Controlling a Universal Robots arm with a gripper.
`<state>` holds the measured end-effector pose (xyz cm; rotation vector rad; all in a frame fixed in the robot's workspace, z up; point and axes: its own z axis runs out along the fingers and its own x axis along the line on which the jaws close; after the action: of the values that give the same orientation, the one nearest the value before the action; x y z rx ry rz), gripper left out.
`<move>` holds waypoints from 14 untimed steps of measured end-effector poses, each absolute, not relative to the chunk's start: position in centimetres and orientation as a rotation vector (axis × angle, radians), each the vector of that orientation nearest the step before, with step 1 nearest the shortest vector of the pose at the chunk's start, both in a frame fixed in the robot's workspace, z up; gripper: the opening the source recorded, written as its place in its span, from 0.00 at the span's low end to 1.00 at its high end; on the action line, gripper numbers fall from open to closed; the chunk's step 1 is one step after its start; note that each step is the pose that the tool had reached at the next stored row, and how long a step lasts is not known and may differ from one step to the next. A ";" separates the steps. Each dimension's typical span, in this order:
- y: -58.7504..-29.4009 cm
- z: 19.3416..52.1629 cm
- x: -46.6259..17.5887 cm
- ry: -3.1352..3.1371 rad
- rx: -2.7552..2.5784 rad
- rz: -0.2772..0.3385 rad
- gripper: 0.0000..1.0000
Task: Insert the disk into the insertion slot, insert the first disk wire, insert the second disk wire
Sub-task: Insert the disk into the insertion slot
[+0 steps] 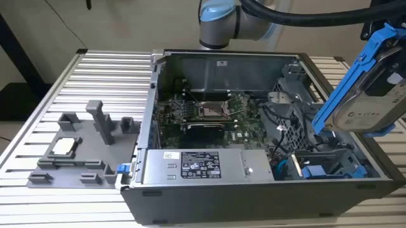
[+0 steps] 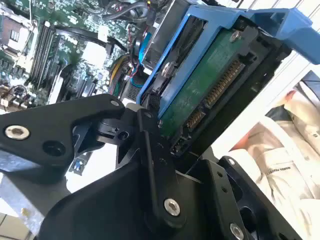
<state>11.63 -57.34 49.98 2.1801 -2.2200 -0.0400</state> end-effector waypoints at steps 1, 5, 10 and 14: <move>-57.3 50.0 11.6 -2.220 2.180 -0.040 0.33; -57.3 50.0 11.6 -2.220 2.180 -0.040 0.33; -57.3 49.8 11.6 -2.220 2.180 -0.040 0.33; -57.3 49.6 11.6 -2.220 2.180 -0.040 0.33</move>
<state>11.63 -57.34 49.62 2.1801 -2.2200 -0.0399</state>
